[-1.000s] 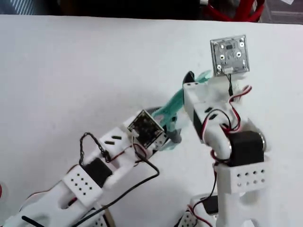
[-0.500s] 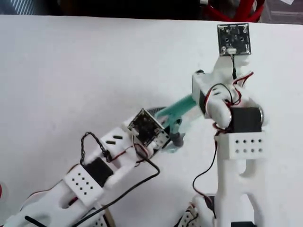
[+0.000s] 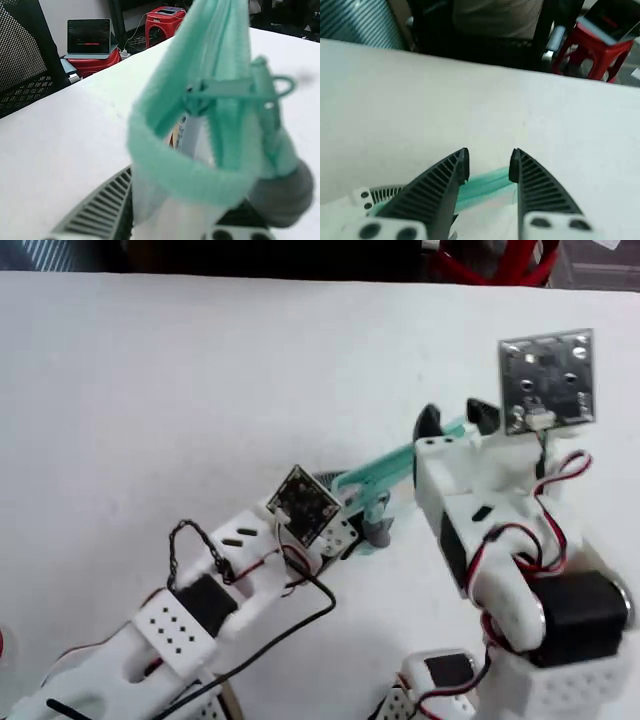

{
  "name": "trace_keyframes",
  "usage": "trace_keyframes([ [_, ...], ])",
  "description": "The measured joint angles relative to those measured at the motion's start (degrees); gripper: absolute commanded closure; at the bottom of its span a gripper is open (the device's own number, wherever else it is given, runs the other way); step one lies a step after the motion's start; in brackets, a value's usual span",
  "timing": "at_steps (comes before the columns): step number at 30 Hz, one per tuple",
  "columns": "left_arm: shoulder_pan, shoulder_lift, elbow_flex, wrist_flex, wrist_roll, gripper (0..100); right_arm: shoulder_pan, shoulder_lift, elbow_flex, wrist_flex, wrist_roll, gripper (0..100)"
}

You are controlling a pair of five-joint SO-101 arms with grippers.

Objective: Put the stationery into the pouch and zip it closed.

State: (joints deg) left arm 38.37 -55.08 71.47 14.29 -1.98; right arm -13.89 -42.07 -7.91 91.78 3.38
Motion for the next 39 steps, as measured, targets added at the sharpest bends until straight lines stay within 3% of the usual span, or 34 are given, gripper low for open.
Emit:
trace_keyframes([
  [8, -0.1, 0.1, 0.1, -0.9, 0.0, 83, -1.3, 7.9, -1.7, 6.1, 0.1, 86.9],
  [16, -1.1, 0.2, 0.2, -2.7, 0.0, 83, -1.8, 4.9, -1.8, 6.2, 1.0, 87.8],
  [20, -1.9, 0.2, 0.2, -3.3, 0.0, 83, -1.8, 3.3, -0.8, 6.2, 2.3, 93.3],
  [27, -1.9, 0.2, 0.2, -3.4, 0.0, 83, -1.9, 6.0, 0.1, 5.4, 2.3, 92.0],
  [34, -1.9, 0.2, 0.2, -3.4, 0.0, 83, -7.2, 7.8, -4.6, 5.1, 2.5, 95.4],
  [39, -2.0, 0.2, 0.2, -3.4, 0.0, 83, -6.2, 12.8, -2.0, 4.7, 2.5, 98.0],
])
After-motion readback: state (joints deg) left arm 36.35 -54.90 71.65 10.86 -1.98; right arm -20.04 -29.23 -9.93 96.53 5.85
